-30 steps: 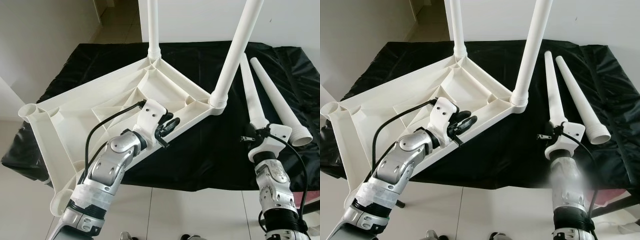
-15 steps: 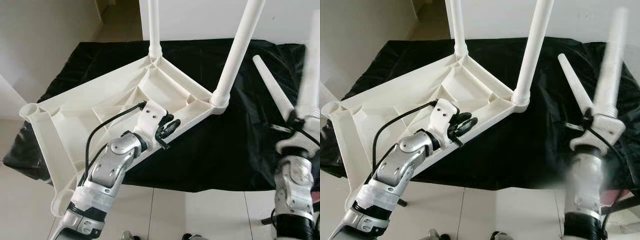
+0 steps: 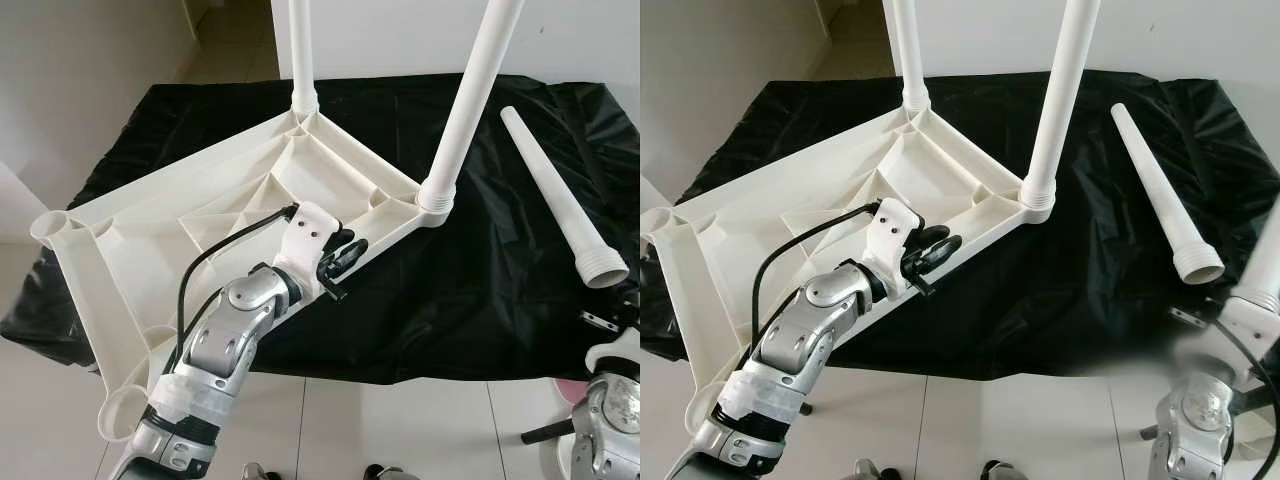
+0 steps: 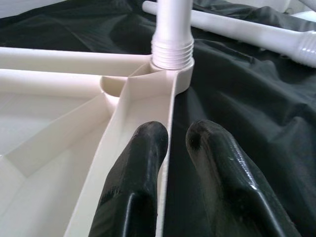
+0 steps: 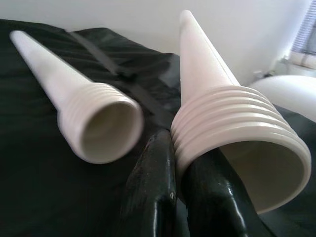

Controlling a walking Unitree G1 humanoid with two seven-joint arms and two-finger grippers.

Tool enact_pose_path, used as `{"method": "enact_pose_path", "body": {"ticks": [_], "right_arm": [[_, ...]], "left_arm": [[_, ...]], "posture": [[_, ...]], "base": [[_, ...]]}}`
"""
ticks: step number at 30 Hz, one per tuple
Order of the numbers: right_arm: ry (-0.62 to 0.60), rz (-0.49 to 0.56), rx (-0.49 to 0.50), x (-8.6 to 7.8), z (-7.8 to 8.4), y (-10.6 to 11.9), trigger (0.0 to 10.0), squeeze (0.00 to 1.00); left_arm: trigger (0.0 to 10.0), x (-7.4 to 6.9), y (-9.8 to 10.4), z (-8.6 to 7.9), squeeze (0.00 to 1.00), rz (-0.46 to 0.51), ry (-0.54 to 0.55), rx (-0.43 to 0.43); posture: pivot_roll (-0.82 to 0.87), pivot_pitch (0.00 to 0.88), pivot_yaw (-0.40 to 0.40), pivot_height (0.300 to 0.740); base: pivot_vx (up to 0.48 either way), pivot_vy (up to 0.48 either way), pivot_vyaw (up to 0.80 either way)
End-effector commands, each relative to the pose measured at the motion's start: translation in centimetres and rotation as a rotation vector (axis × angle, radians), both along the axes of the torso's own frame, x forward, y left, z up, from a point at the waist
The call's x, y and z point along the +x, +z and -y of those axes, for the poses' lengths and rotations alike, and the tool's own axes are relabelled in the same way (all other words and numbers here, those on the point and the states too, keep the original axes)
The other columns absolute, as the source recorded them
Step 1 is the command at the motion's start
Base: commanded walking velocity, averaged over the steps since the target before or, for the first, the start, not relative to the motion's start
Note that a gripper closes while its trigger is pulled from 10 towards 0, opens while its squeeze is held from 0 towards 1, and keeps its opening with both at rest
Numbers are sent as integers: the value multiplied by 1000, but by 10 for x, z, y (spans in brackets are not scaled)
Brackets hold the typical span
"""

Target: Building children table

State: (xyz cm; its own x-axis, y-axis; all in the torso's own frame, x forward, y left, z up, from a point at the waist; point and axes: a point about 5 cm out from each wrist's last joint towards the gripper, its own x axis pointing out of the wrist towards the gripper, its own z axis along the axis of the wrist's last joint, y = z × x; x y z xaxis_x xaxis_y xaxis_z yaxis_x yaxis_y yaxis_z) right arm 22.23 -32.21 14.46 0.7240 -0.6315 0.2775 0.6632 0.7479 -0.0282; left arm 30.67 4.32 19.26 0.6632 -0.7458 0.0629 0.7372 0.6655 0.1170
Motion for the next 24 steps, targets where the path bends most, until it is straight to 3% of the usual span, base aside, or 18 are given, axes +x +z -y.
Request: {"method": "enact_pose_path", "body": {"ticks": [1, 3, 11, 18, 20, 24], "right_arm": [[-33, -33, 15, -8, 8, -11, 10000, 0], [-44, -47, 12, -10, 10, -13, 10000, 0], [205, -119, 92, 8, -7, -26, 10000, 0], [496, -166, 24, 29, -36, -22, 10000, 0], [496, -166, 24, 29, -36, -22, 10000, 0], [619, -181, -5, 34, -50, -21, 10000, 0]], "left_arm": [[10000, -2, -5, 0, 0, -20, -10, 9], [10000, -2, -4, 0, 0, -20, -8, 9], [10000, -2, -5, -1, 0, -25, -4, 6], [10000, -1, -4, -1, 0, -25, 3, 2], [10000, -1, -4, -1, 0, -25, 3, 2], [10000, -1, -4, -1, 0, -25, 4, 2]], "posture": [[-43, 167, 80, 740], [-42, 168, 79, 740], [-43, 173, 80, 740], [-38, 171, 80, 740], [-38, 171, 80, 740], [-38, 171, 80, 740]], "base": [[0, 0, 0], [0, 0, 0], [0, 0, 0], [0, 0, 0], [0, 0, 0], [0, 0, 0]]}}
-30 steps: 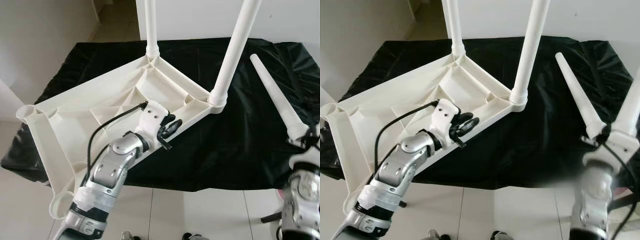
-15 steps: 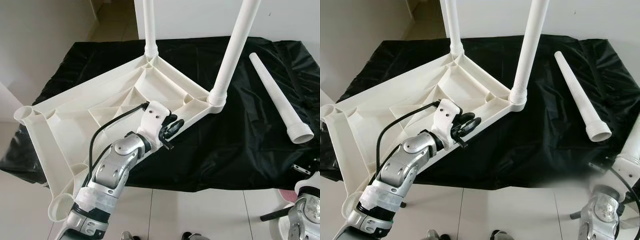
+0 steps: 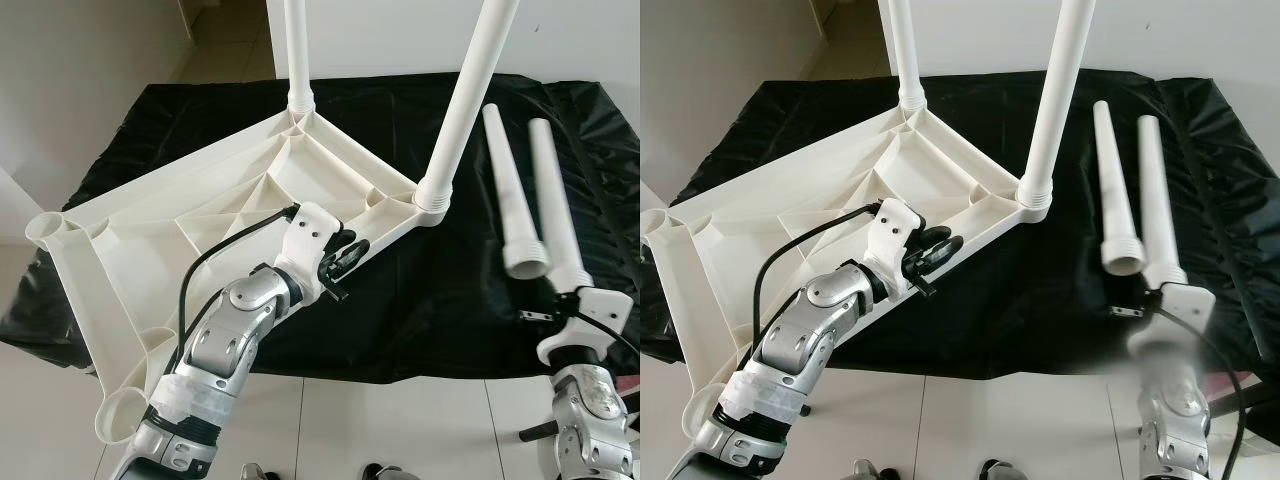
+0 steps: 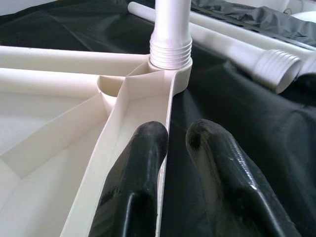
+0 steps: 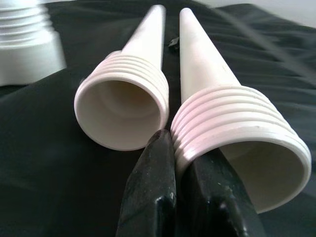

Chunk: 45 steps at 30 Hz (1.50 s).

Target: Building children table

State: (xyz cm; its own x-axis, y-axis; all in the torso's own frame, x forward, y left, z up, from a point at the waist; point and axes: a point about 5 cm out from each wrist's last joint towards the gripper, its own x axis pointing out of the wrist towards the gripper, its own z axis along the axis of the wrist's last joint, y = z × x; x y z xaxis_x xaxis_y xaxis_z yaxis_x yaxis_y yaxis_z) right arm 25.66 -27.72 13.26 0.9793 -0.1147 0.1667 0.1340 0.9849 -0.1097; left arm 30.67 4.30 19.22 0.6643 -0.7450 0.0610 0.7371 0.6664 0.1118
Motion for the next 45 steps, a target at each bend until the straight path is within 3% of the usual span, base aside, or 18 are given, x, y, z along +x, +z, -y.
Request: {"method": "enact_pose_path", "body": {"ticks": [1, 7, 10, 22, 23, 25, 32, 36, 37, 38, 40, 44, 45], "right_arm": [[42, -38, -2, 1, -7, -7, 10000, 0], [-26, 19, 3, 2, -4, -3, 10000, 0], [-102, 127, 27, 8, -10, 13, 10000, 0], [-27, 301, -10, 24, -41, 58, 10000, 0], [-5, 343, -40, 27, -50, 68, 10000, 0], [3, 372, -58, 30, -56, 75, 10000, 0], [62, 472, -104, 38, -75, 100, 10000, 0], [116, 513, -82, 44, -85, 117, 10000, 0], [142, 542, -75, 46, -90, 127, 10000, 0], [168, 586, -76, 47, -96, 140, 10000, 0], [193, 655, -96, 46, -103, 158, 10000, 0], [198, 679, -107, 45, -105, 164, 10000, 0], [207, 726, -120, 43, -110, 174, 10000, 0]], "left_arm": [[10000, -1, -4, -2, 0, -18, 4, 4], [10000, -1, -3, -1, 0, -15, 1, 0], [10000, -3, -2, -1, 0, -16, -15, -6], [10000, 1, 3, -5, 0, -18, -35, -15], [10000, 3, 5, -9, 957, -44, -54, -33], [10000, 5, 7, -13, 1000, -71, -72, -64], [10000, 7, 21, -26, 1000, -64, -122, -89], [10000, 12, 34, -35, 1000, -38, -118, -100], [10000, 13, 40, -38, 443, -30, -132, -103], [10000, 13, 48, -42, 0, -27, -149, -115], [10000, 12, 59, -46, 0, -27, -183, -134], [10000, 12, 63, -48, 0, -26, -194, -141], [10000, 12, 68, -50, 0, -37, -216, -159]], "posture": [[-33, 164, 71, 740], [-30, 155, 69, 740], [-25, 140, 70, 740], [-17, 126, 73, 740], [-14, 128, 73, 740], [-13, 124, 71, 740], [-1, 126, 70, 740], [3, 118, 69, 740], [6, 116, 69, 740], [6, 116, 69, 740], [6, 116, 69, 740], [6, 116, 69, 740], [19, 106, 76, 740]], "base": [[0, 0, 0], [0, 0, 0], [0, 0, 0], [0, 0, 0], [0, 0, 0], [0, 0, 0], [0, 0, 0], [0, 0, 0], [0, 0, 0], [0, 0, 0], [0, 0, 0], [0, 0, 0], [0, 0, 0]]}}
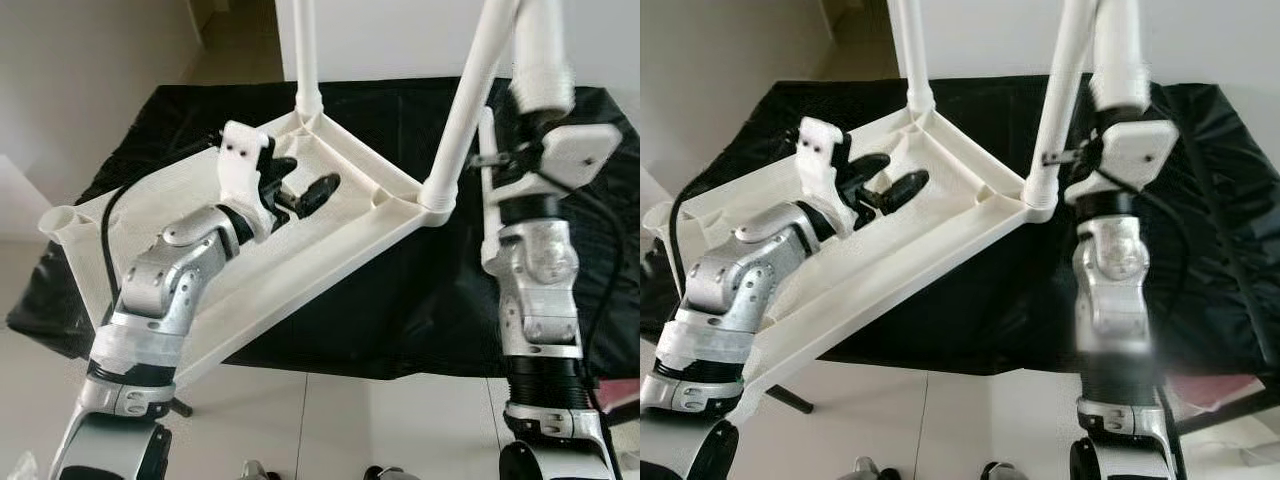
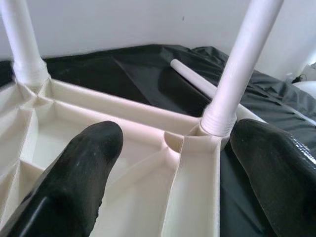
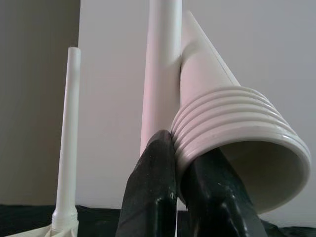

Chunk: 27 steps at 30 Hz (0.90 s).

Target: Building children table

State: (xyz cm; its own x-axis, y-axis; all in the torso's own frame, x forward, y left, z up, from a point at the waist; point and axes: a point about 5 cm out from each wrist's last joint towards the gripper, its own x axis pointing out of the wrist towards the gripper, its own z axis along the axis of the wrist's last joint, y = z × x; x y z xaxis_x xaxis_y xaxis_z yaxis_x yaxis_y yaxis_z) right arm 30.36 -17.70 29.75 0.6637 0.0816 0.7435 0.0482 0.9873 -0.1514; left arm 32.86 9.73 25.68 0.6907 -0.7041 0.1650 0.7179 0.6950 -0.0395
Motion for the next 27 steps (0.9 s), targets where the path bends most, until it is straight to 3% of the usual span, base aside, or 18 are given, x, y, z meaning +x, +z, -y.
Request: {"method": "enact_pose_path", "body": {"ticks": [1, 4, 8, 14, 19, 27], "right_arm": [[30, 56, -24, -5, -10, 9, 10000, 0], [36, 185, -82, -15, -25, 27, 10000, 0], [42, 249, -134, -24, -37, 31, 10000, 0], [57, 269, -131, -25, -42, 36, 10000, 0], [76, 330, -200, -30, -49, 43, 10000, 0], [136, 311, -270, -32, -61, 31, 10000, 0]], "left_arm": [[10000, -10, 4, 4, 0, 24, -245, 16], [10000, -11, 22, -4, 0, 9, -314, -40], [10000, -9, 37, -11, 0, 10, -355, -78], [10000, -6, 45, -18, 0, 15, -363, -87], [10000, -3, 52, -21, 0, -2, -388, -114], [10000, -9, 58, -23, 0, 9, -461, -121]], "posture": [[19, 106, 76, 740], [19, 105, 80, 740], [21, 100, 79, 740], [15, 86, 79, 740], [8, 66, 76, 740], [8, 65, 61, 740]], "base": [[0, 0, 0], [0, 0, 0], [0, 0, 0], [0, 0, 0], [0, 0, 0], [0, 0, 0]]}}
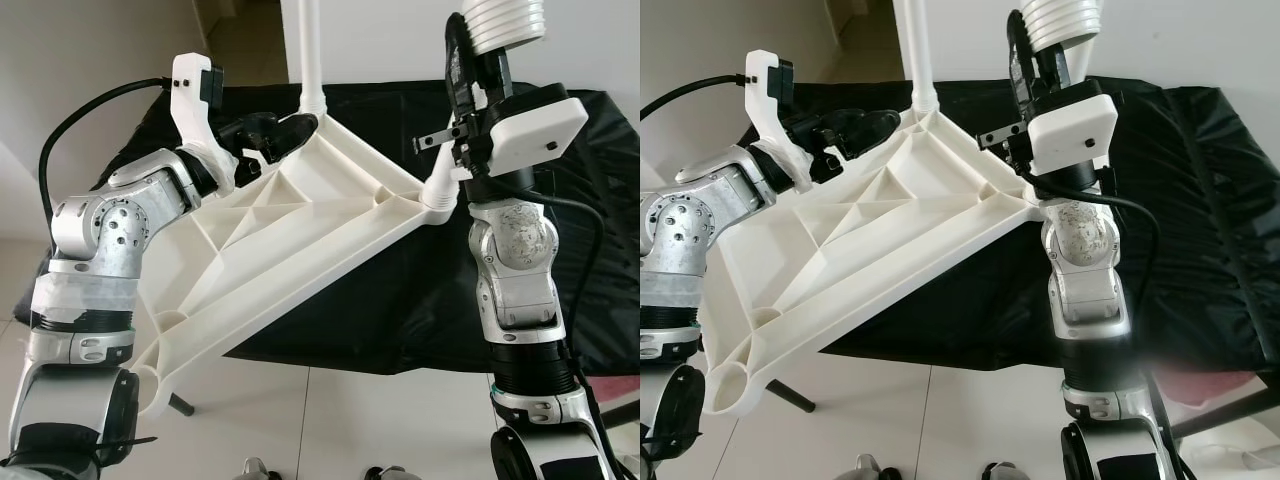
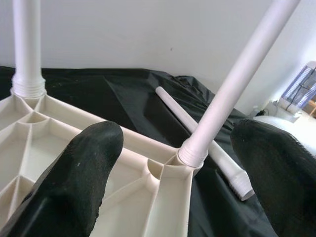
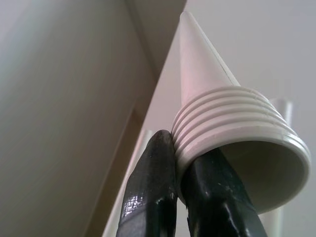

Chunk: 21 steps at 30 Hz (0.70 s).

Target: Building children table

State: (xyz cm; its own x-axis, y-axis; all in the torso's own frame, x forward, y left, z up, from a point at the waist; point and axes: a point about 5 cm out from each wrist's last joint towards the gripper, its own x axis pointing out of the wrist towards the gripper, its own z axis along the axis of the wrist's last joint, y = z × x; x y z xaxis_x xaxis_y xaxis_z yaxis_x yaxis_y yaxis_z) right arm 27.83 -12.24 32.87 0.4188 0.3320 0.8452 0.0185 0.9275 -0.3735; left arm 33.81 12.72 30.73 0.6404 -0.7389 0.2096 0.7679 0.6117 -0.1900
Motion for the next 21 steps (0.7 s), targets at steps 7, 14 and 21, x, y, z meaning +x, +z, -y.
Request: {"method": "enact_pose_path", "body": {"ticks": [7, 14, 21], "right_arm": [[62, -106, -105, -2, -12, -39, 10000, 0], [79, -198, -148, -1, -16, -67, 10000, 0], [100, -282, -203, 1, -21, -91, 10000, 0]], "left_arm": [[10000, -30, 21, 5, 1000, 125, -509, -84], [10000, -33, 29, 4, 0, 132, -547, -172], [10000, -29, 33, 9, 0, 115, -592, -228]], "posture": [[18, 60, 34, 740], [9, 60, 29, 740], [-1, 65, 34, 740]], "base": [[0, 0, 0], [0, 0, 0], [0, 0, 0]]}}
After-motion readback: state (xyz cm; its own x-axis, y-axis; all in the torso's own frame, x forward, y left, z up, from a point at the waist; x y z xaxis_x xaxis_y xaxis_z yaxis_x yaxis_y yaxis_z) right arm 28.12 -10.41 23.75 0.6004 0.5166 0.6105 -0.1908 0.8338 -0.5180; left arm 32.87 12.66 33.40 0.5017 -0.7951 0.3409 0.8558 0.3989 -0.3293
